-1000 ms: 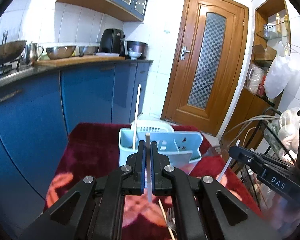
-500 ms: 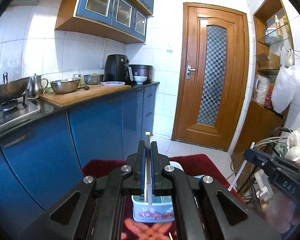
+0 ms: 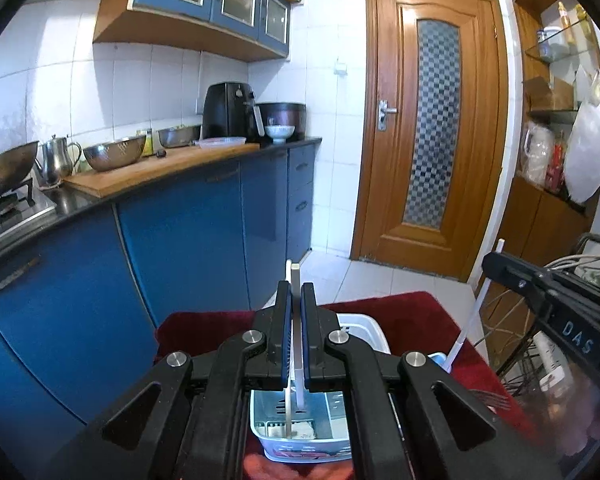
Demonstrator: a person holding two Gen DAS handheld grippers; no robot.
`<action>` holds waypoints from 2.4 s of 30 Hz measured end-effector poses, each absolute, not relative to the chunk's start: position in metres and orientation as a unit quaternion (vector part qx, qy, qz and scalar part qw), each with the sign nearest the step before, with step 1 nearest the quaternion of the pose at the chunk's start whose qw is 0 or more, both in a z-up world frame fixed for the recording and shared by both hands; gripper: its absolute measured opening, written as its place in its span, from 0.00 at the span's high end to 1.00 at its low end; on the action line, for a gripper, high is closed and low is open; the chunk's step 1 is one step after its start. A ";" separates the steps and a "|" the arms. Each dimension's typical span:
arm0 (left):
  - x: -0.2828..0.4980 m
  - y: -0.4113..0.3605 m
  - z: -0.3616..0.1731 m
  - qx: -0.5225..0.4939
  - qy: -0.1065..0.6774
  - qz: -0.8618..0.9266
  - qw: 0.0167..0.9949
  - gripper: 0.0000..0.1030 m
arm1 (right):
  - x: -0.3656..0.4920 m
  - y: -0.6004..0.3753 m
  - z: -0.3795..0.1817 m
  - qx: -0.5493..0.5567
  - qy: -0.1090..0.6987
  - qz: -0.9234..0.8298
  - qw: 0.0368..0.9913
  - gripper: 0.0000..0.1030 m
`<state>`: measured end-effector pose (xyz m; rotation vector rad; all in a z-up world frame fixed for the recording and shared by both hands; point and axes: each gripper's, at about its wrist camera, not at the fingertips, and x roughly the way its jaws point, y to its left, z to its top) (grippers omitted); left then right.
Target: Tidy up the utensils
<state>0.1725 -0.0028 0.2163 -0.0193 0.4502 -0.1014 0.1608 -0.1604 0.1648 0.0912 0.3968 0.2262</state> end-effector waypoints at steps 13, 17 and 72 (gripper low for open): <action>0.200 -0.008 0.163 -0.009 0.274 -0.060 0.960 0.98 | 0.189 -0.146 0.117 0.019 0.279 0.114 0.953 0.94; 0.203 -0.010 0.155 -0.003 0.285 -0.065 0.956 0.98 | 0.193 -0.146 0.110 0.021 0.297 0.116 0.948 0.94; 0.139 0.030 0.149 -0.035 0.293 -0.061 0.954 0.70 | 0.087 -0.221 0.066 0.071 0.274 0.147 0.948 0.58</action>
